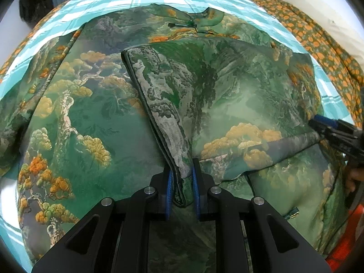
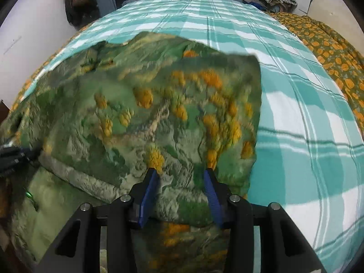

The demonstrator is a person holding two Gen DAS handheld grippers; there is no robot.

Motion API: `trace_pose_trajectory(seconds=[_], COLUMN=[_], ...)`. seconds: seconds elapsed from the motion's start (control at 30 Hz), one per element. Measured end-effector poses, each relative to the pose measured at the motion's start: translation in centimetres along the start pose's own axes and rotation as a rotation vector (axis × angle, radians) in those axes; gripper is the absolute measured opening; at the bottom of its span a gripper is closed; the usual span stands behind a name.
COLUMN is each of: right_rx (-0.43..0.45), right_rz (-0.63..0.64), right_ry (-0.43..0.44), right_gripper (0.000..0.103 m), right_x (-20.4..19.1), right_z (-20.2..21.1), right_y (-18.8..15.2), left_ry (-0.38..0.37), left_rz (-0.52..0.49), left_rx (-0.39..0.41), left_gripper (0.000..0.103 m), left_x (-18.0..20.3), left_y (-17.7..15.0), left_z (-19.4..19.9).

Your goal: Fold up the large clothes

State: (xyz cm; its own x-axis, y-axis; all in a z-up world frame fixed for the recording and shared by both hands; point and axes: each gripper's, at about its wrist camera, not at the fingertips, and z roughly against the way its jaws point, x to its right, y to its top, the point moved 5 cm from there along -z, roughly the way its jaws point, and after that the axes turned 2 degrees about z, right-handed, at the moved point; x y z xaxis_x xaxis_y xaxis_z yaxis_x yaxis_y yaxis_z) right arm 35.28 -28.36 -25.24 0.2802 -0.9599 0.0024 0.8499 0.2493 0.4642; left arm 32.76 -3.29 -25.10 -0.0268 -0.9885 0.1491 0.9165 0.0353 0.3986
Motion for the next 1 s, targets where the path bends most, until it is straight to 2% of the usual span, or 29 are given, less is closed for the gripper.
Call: trace_pose_trajectory(seconds=[0.1,0.2,0.27,0.33,0.43,0.53,0.67,0.73,0.8,0.9,1.0], right_rx=[0.014,0.029,0.054,0.083,0.125,0.134,0.210,0.235,0.256,0.257,0.261], right_rz=[-0.028,-0.027,-0.023,-0.019,-0.020,-0.069,-0.088,-0.043,0.063,0.173,0.177], right_ry=[-0.029,-0.077,-0.106,-0.150,-0.202,-0.153,-0.136,-0.128,-0.114,-0.124,-0.083], right_gripper=[0.043,0.043,0.043,0.043,0.045,0.059,0.060,0.060,0.060,0.060,0.060], right_x=[-0.2,-0.6,-0.8,-1.2,-2.3,-3.6,-6.9,-9.2,-11.8,-14.0,-15.3], right_z=[-1.4,-1.3,-0.5,0.9,3.8,6.2,10.0,11.2,11.7,11.5,11.6], right_y=[0.0,0.1,-0.3,-0.8,-2.5,-5.0,-8.8,-10.4,-11.3,-11.1,-11.0], left_ry=[0.020,0.054,0.079,0.100,0.105,0.100,0.135,0.150,0.166,0.198,0.219], left_rz=[-0.021,-0.052,-0.064,-0.063,-0.038,0.011,0.074,0.108,0.141,0.182,0.229], left_rx=[0.009,0.038,0.060,0.070,0.105,0.123,0.160,0.180,0.198,0.218,0.227], left_gripper=[0.015,0.021,0.033,0.055,0.067,0.071,0.072,0.074,0.076,0.077,0.081], left_x=[0.4,0.7,0.6,0.3,-0.7,-2.4,-5.4,-6.7,-8.2,-10.5,-12.8], left_y=[0.0,-0.1,-0.8,-1.8,-4.0,-6.5,-9.0,-9.5,-9.8,-9.9,-10.1], left_z=[0.0,0.7,1.8,3.1,5.7,7.8,10.3,11.3,12.2,13.3,14.1])
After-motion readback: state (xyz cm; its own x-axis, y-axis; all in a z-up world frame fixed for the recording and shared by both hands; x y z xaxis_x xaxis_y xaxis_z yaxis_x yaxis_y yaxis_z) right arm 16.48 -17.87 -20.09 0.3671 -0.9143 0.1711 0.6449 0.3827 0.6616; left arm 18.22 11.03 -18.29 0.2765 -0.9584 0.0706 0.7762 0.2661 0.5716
